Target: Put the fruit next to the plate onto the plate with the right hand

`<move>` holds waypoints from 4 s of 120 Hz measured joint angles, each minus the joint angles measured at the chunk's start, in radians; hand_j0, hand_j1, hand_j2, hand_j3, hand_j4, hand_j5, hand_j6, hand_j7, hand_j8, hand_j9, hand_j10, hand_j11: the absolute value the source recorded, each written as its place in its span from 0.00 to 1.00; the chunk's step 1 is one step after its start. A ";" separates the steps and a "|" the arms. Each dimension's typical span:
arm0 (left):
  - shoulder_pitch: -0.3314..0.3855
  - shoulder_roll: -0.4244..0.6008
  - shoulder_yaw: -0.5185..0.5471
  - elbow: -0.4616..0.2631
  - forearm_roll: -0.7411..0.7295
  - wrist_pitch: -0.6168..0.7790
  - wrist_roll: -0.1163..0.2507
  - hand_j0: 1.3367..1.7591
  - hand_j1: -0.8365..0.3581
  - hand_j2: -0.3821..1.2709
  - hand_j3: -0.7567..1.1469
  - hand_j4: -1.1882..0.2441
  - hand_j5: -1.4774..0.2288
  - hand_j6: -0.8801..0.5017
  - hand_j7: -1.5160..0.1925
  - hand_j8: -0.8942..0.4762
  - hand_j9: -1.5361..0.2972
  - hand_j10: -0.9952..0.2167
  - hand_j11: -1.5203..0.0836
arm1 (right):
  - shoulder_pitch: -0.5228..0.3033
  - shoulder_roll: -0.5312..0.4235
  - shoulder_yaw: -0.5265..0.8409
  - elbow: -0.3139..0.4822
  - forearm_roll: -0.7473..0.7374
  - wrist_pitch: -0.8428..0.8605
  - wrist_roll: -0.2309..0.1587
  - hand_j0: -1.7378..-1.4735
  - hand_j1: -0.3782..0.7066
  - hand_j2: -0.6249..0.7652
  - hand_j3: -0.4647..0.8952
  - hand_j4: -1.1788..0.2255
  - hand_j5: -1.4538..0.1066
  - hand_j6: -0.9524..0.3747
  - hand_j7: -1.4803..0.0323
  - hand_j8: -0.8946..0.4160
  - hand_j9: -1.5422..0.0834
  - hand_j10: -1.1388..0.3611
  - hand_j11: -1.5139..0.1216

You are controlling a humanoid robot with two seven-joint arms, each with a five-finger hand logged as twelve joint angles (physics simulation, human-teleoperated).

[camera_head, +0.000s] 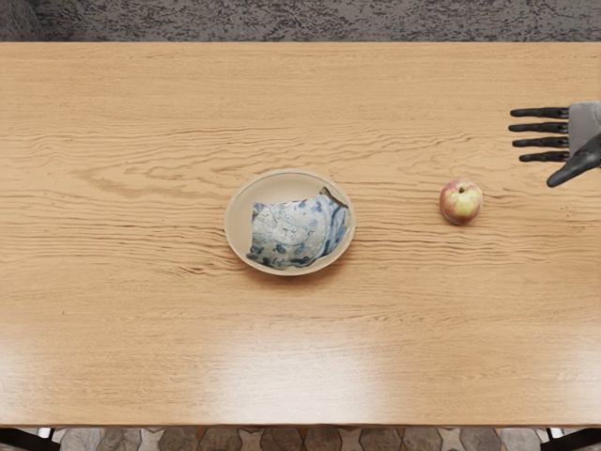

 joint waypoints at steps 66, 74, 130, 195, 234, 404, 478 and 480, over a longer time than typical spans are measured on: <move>0.000 0.000 0.000 0.000 0.000 0.000 0.000 0.76 0.99 0.23 0.40 0.83 0.86 0.63 0.88 0.65 0.84 0.82 0.94 | 0.174 0.174 -0.146 0.207 -0.822 -0.163 -0.001 0.30 0.03 0.45 0.34 0.84 0.93 0.71 0.98 0.68 0.95 0.76 0.93; 0.000 0.000 0.000 0.000 0.000 0.000 0.000 0.76 0.99 0.23 0.40 0.83 0.86 0.63 0.88 0.65 0.84 0.82 0.94 | 0.175 0.219 -0.162 0.210 -0.913 -0.214 -0.001 0.30 0.03 0.45 0.34 0.84 0.93 0.71 0.98 0.68 0.95 0.76 0.93; 0.000 0.000 0.000 0.000 0.000 0.000 0.000 0.76 0.99 0.23 0.40 0.83 0.86 0.63 0.88 0.65 0.84 0.82 0.94 | 0.029 0.320 -0.281 0.298 -1.062 -0.606 -0.001 0.30 0.03 0.45 0.34 0.84 0.93 0.71 0.98 0.68 0.95 0.76 0.93; 0.000 0.000 0.000 0.000 0.000 0.000 0.000 0.76 0.99 0.23 0.40 0.83 0.86 0.63 0.88 0.65 0.84 0.82 0.94 | -0.061 0.353 -0.256 0.228 -1.059 -0.843 -0.001 0.30 0.12 0.44 0.34 0.78 0.86 0.65 0.91 0.62 0.88 0.70 0.86; 0.000 0.000 0.000 0.000 0.000 0.000 0.000 0.76 0.99 0.23 0.40 0.83 0.86 0.63 0.88 0.65 0.84 0.82 0.94 | -0.078 0.397 -0.253 0.208 -1.049 -0.890 -0.001 0.30 0.18 0.43 0.34 0.74 0.81 0.61 0.86 0.57 0.84 0.66 0.81; 0.000 0.000 0.000 0.000 0.000 0.000 0.000 0.76 0.99 0.23 0.40 0.83 0.86 0.63 0.88 0.65 0.84 0.82 0.94 | 0.064 0.398 -0.242 0.237 -0.899 -0.648 -0.001 0.34 0.48 0.45 0.34 0.38 0.40 0.41 0.42 0.46 0.43 0.50 0.41; 0.000 0.000 0.000 0.000 0.000 0.000 0.000 0.76 0.99 0.23 0.40 0.83 0.86 0.63 0.88 0.65 0.84 0.82 0.94 | 0.173 0.545 -0.252 0.259 -0.876 -0.638 -0.002 0.34 0.51 0.49 0.34 0.38 0.38 0.42 0.42 0.47 0.42 0.52 0.41; 0.000 0.000 0.000 0.000 0.000 0.000 0.000 0.76 0.99 0.23 0.40 0.83 0.86 0.63 0.88 0.65 0.84 0.82 0.94 | 0.175 0.552 -0.252 0.259 -0.876 -0.638 -0.002 0.34 0.51 0.49 0.34 0.38 0.38 0.42 0.42 0.47 0.42 0.52 0.41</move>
